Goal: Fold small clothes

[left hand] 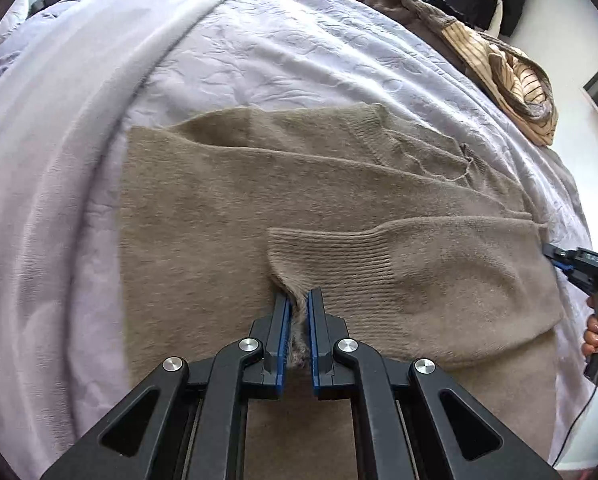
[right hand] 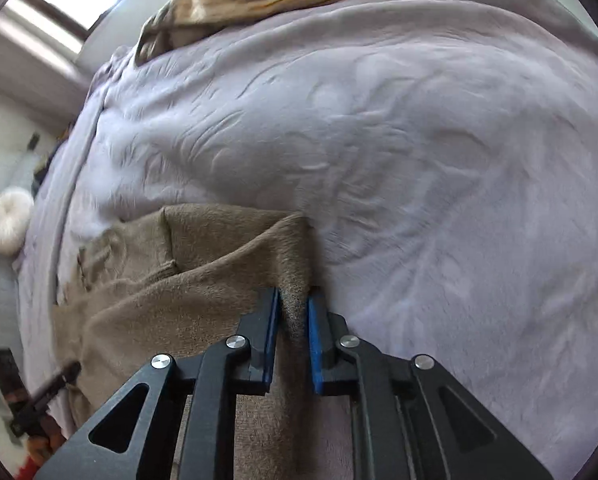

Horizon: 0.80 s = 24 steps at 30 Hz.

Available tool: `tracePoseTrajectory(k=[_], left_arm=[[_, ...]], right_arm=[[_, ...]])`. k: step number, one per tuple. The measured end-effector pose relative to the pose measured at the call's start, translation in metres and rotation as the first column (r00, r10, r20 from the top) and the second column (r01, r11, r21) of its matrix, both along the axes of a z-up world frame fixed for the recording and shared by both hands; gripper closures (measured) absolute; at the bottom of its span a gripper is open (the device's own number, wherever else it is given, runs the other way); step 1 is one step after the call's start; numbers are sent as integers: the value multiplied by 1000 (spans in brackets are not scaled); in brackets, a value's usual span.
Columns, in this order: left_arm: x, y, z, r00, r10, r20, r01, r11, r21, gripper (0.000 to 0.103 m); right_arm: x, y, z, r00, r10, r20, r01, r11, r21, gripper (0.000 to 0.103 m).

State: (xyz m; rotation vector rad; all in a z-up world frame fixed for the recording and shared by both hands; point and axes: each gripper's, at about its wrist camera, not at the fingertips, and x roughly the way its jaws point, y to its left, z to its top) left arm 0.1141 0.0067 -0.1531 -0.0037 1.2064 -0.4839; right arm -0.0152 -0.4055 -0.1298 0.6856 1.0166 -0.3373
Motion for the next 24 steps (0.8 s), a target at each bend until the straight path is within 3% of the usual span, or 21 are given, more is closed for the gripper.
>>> tracePoseTrajectory(k=[3,8,12,16,21,22,24], left_arm=[[1,10,6,999,36,-16,-36,999,25,94],[0,20,16,998,47,-51,-49,999,-21,94],[-2,10,19,999,13,-38,-14,999,-32,94],[-4,-9,6,999,-22,-47,23,1000,19,94],[-12,-2,-1,999,-52,-12,53,996,76,94],[-13,4,-1,999,-45,-7,46,994,99,92],[-13,20,1,1000,-20,-7,21,996,91,62]], right_arm=[[-14,5,10,1000,-10,-16,10,1000,-10,86],[-41,32,28,1000,16,7,-16,1000,2,85],[-43,71,32,995,99,19,-100,995,18,85],[-23,106,16,981,195,-20,-195,981,-11,85],[-24,115,-15,978,189,-84,-188,982,27,86],[-28,116,-14,979,189,-80,-187,982,24,86],[-34,116,-11,979,184,-86,-183,983,23,86]])
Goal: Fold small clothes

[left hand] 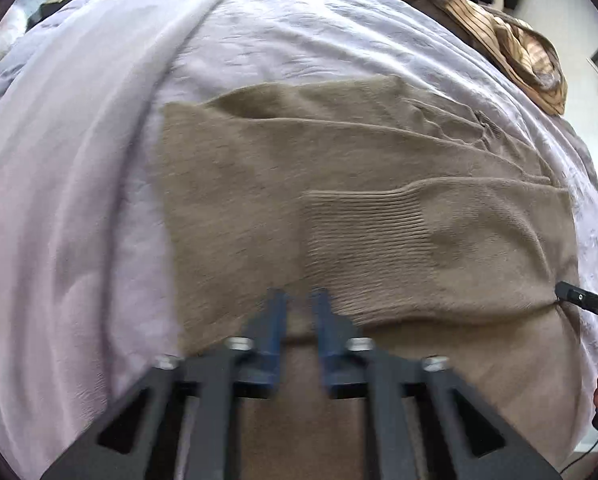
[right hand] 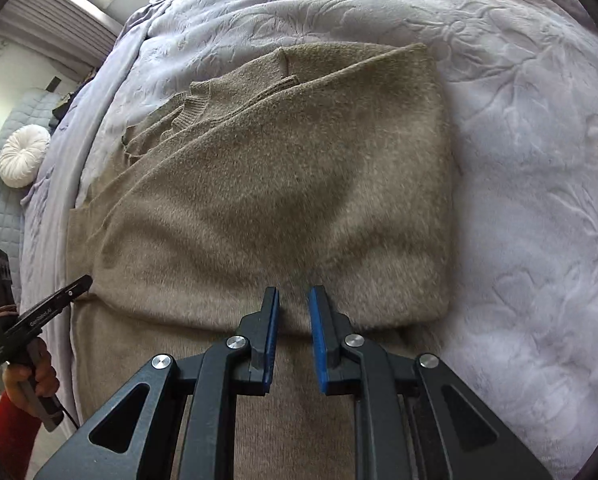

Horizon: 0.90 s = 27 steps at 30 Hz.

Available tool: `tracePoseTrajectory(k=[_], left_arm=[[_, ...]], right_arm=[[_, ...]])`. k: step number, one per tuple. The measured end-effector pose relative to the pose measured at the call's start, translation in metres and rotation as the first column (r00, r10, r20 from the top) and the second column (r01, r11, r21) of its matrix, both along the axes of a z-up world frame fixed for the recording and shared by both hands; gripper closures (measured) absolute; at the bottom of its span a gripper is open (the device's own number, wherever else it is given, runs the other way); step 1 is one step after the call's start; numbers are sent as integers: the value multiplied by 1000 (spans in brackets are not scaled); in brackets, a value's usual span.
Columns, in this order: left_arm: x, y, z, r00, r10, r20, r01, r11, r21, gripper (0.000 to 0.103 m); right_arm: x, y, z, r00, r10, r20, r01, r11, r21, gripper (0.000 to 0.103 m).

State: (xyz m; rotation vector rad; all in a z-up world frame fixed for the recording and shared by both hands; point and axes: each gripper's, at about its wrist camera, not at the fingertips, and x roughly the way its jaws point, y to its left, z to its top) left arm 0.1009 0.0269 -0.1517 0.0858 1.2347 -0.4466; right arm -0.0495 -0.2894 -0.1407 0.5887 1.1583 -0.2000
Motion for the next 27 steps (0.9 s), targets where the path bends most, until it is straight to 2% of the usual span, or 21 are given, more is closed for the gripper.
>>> tracePoseTrajectory(k=[1,3,4,5,8,10,11,14,18,20,23,25,26,27], left_arm=[[-1,9,3,1000,20,7,-20,1000,-8,54],[-5,23,13,997,59,48,-59,998,16,25],[-6,26,17,995,72,68,-75,997,36,19],[-8,33,21,992,86,97,-91,995,48,17],[-10,48,22,991,108,79,-112,993,38,17],[-10,60,20,989,138,55,-139,990,23,17],[-10,66,20,988,150,47,-151,988,20,17],[-10,83,19,978,205,33,-205,979,8,17],[-15,101,20,969,244,31,-244,970,5,17],[-17,108,20,968,249,34,-249,968,12,17],[-22,120,21,966,255,32,-255,967,8,17],[-26,129,23,966,256,35,-256,967,5,17],[-27,132,24,966,257,41,-257,966,5,17],[-28,134,25,965,258,45,-259,966,5,17]], right_arm=[[-2,0,1,1000,-4,-3,4,1000,1,86],[-5,4,9,1000,-10,-1,10,1000,4,85],[-6,9,13,1000,-7,13,7,1000,18,85],[-7,13,16,1000,-2,30,1,999,43,85],[-1,41,20,997,27,77,-39,987,154,82],[7,66,17,994,54,95,-74,971,226,65],[14,83,13,992,69,110,-97,958,270,54],[45,140,-9,986,95,136,-145,893,426,53],[86,195,-37,985,52,165,-141,795,590,53],[107,217,-52,988,22,156,-116,768,630,53],[127,228,-67,991,-37,125,-56,749,661,53],[136,232,-69,989,-63,131,-39,753,657,65],[139,233,-68,989,-59,134,-44,755,654,85],[142,237,-67,989,-50,141,-53,763,645,96]])
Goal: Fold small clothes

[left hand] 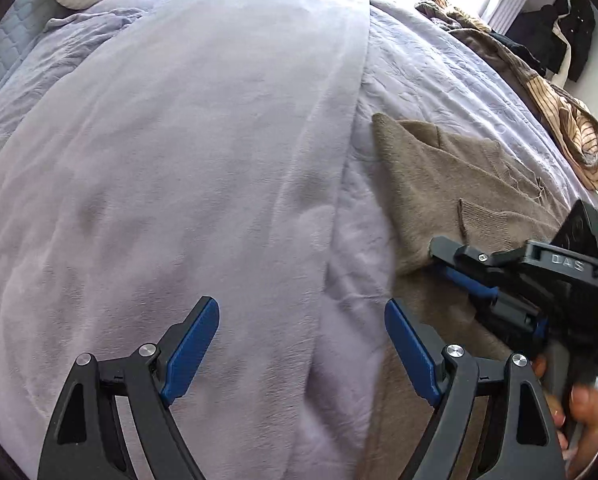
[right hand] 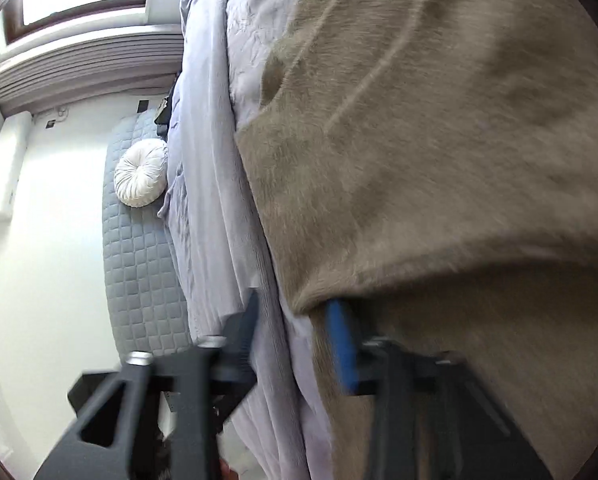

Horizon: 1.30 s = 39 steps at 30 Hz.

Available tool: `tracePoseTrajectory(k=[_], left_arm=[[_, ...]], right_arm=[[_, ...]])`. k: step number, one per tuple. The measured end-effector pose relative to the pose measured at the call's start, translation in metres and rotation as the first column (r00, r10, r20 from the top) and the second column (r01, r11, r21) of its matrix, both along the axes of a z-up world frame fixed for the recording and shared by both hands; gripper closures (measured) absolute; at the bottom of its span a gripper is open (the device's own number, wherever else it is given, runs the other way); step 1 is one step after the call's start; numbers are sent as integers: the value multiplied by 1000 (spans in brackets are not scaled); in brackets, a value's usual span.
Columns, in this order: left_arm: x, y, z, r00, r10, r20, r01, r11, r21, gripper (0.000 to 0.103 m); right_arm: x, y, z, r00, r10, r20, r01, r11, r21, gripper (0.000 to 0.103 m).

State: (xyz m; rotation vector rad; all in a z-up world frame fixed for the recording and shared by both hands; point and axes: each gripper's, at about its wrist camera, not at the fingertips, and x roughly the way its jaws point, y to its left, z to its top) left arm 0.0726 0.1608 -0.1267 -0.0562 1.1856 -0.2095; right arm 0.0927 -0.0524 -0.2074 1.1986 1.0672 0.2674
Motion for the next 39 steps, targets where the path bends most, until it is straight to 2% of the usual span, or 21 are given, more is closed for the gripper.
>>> tracePoseTrajectory(k=[3,9,12,16,25,28,29,30,39], left_arm=[[-1,8,-2,1000,5,0,-5,1000,-6,17],[-3,11,-13,999,1,-36,-1,1000,-3,17],[-3,4,-12,999,-25,-40,26,1000,9,17],[-7,-9,-8,997,-60,-56,61,998,16,17],[-28,-50,4,984,-144,-109,148,989,26,17],[-39,-62,11,977,-176,-118,181,983,33,17],[-43,-64,15,976,-185,-118,190,981,33,17],[-46,-67,18,974,-193,-120,197,980,30,17],[-64,-80,43,962,-226,-151,232,973,17,17]], right_arm=[[5,13,5,999,40,15,-39,998,-48,97],[9,33,-14,991,121,-66,-125,990,-70,97],[2,38,1,982,177,-72,-185,974,-129,96],[-16,28,26,978,194,-77,-205,960,-192,94],[-74,-38,66,979,123,-162,-171,928,-331,89],[-93,-62,78,980,75,-182,-140,916,-376,75],[-98,-69,83,981,58,-185,-128,911,-391,63],[-105,-78,89,982,37,-186,-112,906,-408,56],[-143,-102,123,981,-17,-194,-76,884,-462,55]])
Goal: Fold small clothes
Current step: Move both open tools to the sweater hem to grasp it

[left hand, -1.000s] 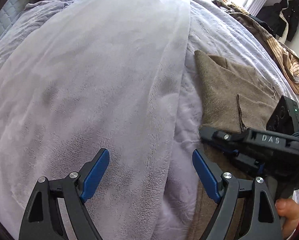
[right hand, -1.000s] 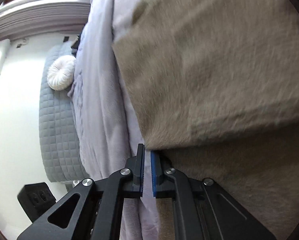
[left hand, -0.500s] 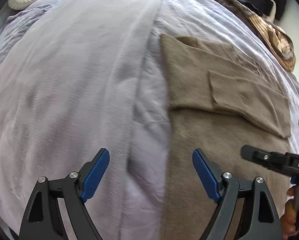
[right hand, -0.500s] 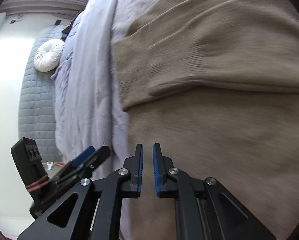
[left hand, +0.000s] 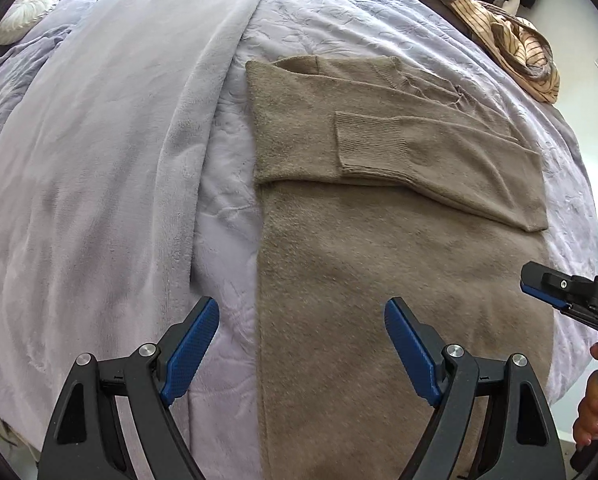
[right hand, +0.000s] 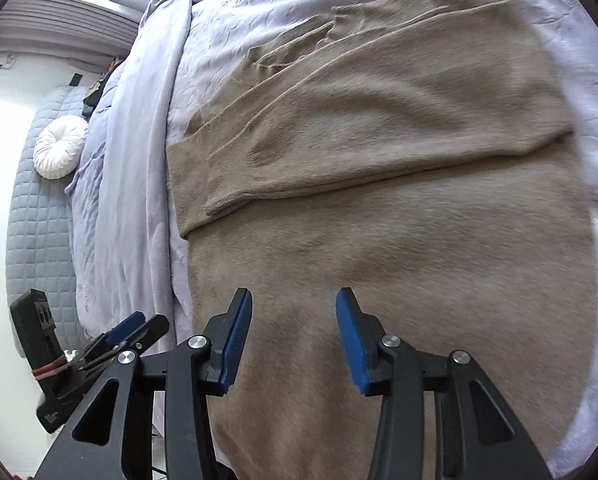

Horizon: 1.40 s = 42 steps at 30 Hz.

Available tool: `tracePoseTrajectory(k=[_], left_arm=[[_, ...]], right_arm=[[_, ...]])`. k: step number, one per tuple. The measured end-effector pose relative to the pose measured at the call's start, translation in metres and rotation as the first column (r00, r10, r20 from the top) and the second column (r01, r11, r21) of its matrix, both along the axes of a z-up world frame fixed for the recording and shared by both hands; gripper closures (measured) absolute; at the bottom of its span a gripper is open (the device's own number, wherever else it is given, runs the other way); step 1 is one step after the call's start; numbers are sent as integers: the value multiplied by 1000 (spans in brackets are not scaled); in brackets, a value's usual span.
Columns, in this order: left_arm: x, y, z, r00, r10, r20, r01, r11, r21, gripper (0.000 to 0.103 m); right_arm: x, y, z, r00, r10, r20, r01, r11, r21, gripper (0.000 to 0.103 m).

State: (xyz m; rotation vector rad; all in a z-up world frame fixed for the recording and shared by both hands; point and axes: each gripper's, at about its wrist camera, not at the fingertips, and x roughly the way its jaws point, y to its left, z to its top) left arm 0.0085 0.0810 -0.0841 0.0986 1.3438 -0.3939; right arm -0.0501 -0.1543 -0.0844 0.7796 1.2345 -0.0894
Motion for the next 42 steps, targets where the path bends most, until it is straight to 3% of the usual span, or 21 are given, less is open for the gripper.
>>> tracePoseTrajectory(k=[2,3,5,8,11,15,20,25,34,38,42], left_arm=[[-3,-2,5,1000,-6,9,6,1000,2,16],[-4,-3,7,1000,-8,12,8,1000,3,0],[-6,-3,13,999,-8,34,8,1000,1,0],[-10,-4,18,999,-33,41,33,999,17,0],[-13,-4,21,998,-55,40,54,998,28,0],[-16,0,24,999,-50,22,49,998,36,0],[-22,10,17,998,-55,24,52,994,98,0],[-28,21,-3,993,-101,-63,105,993,54,0],[-44,31,-20,977,-186,-102,194,978,77,0],[-55,36,-17,981,-170,-93,178,980,85,0],[-67,42,-29,982,-123,-141,132,989,59,0]], right_arm=[[-8,-4,5,1000,-3,-5,3,1000,-10,55],[-12,-6,7,1000,-5,-7,5,1000,-13,53],[-15,-5,10,1000,-9,-7,9,1000,-18,46],[-22,-6,15,1000,-20,-10,19,999,-30,45],[-29,-8,20,999,-37,-15,36,998,-45,32],[-36,-7,27,999,-49,-11,48,997,-62,32],[-47,-4,34,997,-78,-10,77,994,-83,32],[-59,3,33,992,-121,-27,117,987,-110,32],[-99,15,11,970,-218,-102,207,972,-112,32],[-108,9,6,968,-222,-118,211,973,-97,32],[-120,-5,3,973,-191,-132,175,977,-123,32]])
